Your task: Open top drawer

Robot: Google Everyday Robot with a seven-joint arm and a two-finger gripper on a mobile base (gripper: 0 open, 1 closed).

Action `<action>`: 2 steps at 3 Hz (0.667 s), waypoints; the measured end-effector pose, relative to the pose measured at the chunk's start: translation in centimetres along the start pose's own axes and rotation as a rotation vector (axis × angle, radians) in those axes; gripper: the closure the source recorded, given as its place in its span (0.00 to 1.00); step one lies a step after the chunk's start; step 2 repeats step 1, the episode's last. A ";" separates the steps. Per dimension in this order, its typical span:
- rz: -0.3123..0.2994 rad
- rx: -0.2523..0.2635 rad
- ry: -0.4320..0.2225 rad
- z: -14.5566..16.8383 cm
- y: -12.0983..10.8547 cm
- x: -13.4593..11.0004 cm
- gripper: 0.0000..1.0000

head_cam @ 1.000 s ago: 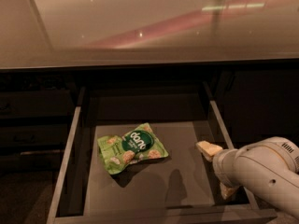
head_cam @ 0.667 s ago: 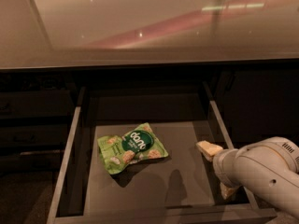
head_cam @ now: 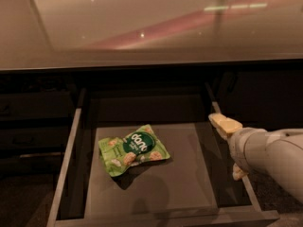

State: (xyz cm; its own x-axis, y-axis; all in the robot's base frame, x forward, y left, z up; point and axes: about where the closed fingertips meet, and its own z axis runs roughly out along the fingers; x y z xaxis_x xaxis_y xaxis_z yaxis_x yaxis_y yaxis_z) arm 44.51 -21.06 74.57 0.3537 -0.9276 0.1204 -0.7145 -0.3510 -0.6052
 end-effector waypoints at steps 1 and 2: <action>0.003 0.000 0.001 -0.6 0.6 0.2 0.00; 0.003 0.000 0.001 -0.6 0.6 0.2 0.00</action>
Offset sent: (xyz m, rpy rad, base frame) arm 0.0000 0.0000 0.0000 0.0000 0.0000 0.0000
